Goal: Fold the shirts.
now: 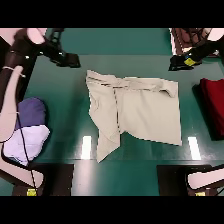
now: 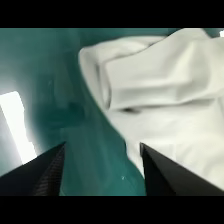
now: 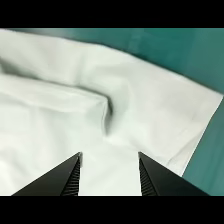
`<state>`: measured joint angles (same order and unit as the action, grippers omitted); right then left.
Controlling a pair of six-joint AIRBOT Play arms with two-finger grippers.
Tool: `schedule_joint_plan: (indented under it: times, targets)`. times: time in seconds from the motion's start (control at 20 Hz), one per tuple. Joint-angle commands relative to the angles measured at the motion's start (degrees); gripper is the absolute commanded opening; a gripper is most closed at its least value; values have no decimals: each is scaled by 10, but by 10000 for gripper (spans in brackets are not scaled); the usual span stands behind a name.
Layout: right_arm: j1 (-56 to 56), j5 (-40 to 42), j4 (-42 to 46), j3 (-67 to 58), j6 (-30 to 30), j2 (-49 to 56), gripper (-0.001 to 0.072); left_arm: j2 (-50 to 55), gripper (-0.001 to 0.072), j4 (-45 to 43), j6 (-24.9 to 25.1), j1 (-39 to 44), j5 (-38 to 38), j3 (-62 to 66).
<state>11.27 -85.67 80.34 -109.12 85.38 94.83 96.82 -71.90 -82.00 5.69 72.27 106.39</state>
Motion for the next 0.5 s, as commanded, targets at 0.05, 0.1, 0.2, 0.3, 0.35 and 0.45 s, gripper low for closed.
schedule_joint_plan:
  times: [0.05, 0.1, 0.2, 0.3, 0.35, 0.45]
  targets:
    - [-21, -7, -119, 111, -24, -90, 413, -91, 534, 19, -12, -32, 50, -120]
    - [-26, 1, -136, 142, -26, -113, 413, -121, 534, 29, -12, -31, 40, -178]
    - [-28, 21, -148, 198, -26, -160, 413, -188, 534, 88, -9, -31, -9, -327]
    - [-28, 46, -148, 240, -26, -199, 413, -240, 533, 156, -3, -30, -56, -466]
    - [-28, 62, -149, 260, -26, -215, 412, -255, 533, 196, 8, -30, -74, -522]
    - [-28, 81, -149, 284, -25, -236, 413, -264, 533, 271, 44, -29, -92, -604]
